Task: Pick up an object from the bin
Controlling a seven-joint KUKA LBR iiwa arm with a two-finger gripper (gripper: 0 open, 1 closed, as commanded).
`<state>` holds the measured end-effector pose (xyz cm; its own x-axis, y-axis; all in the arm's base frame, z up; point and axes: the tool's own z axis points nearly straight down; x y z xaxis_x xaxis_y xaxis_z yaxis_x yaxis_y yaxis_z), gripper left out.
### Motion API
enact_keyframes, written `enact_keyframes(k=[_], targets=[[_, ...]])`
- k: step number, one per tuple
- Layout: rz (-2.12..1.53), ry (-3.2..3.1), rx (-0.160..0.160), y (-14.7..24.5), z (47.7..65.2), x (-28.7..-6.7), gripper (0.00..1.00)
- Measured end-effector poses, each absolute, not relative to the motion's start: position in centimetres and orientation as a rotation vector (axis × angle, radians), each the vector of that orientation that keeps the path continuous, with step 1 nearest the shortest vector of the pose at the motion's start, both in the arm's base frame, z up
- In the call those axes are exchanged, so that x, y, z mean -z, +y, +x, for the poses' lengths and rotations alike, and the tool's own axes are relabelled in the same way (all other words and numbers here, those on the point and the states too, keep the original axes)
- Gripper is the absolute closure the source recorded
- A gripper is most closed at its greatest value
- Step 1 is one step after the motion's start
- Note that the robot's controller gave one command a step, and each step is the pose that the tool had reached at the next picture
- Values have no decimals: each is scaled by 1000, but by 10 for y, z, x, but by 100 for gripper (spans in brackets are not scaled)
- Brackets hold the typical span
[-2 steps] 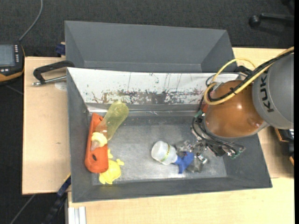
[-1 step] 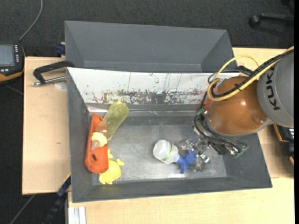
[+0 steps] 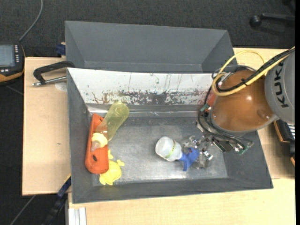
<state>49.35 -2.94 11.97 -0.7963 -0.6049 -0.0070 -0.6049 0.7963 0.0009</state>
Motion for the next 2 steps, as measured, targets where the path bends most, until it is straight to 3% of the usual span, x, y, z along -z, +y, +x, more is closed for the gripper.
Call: enact_keyframes(k=[2], targets=[[-997,2965,-1,-29,495,-160,100]])
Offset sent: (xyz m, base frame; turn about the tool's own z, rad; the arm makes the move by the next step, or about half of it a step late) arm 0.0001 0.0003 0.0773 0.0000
